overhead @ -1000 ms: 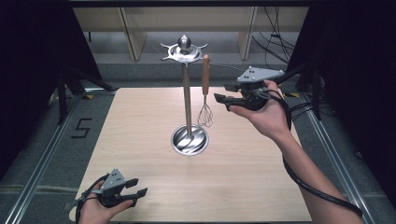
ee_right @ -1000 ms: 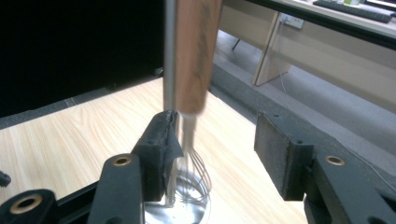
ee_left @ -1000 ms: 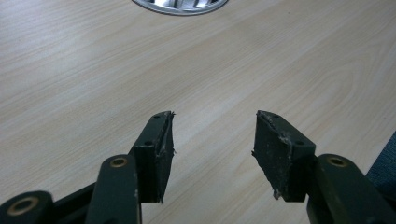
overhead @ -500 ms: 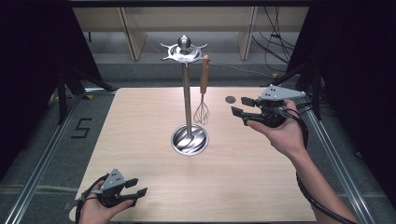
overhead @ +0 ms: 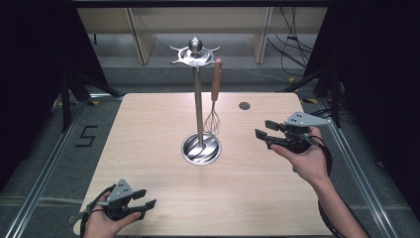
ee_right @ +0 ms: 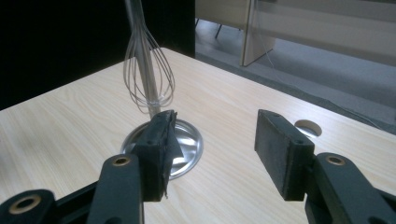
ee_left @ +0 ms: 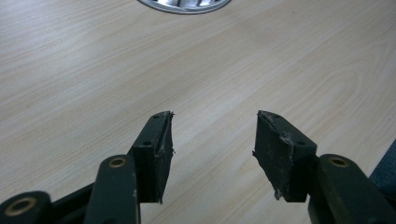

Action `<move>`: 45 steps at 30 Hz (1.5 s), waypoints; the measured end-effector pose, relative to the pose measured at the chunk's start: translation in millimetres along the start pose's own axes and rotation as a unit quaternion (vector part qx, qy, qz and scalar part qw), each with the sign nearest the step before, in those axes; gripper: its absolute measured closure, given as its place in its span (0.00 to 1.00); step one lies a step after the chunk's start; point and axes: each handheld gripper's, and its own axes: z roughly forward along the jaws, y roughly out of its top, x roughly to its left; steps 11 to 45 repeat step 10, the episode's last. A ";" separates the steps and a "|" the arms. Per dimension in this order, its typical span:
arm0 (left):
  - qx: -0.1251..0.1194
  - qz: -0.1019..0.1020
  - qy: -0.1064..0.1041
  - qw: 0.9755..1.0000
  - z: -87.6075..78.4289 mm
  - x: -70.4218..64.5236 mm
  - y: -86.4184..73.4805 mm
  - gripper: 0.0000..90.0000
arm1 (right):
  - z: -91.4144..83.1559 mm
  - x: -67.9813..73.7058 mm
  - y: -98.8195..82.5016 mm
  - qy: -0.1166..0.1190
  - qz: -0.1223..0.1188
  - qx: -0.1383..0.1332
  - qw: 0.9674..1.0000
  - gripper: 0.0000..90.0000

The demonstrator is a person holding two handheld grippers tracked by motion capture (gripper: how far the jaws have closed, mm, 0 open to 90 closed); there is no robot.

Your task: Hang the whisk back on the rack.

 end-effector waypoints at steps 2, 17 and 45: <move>-0.005 -0.005 -0.001 1.000 0.5 -0.8 0.0 0.51 | 1.3 -0.7 -3.1 -0.005 -0.003 -0.007 1.000 0.54; -0.013 -0.005 -0.003 1.000 2.1 -0.7 0.1 0.51 | 1.6 -2.5 -8.9 -0.001 0.002 0.012 1.000 0.53; -0.013 -0.005 -0.003 1.000 2.1 -0.7 0.1 0.51 | 1.6 -2.5 -8.9 -0.001 0.002 0.012 1.000 0.53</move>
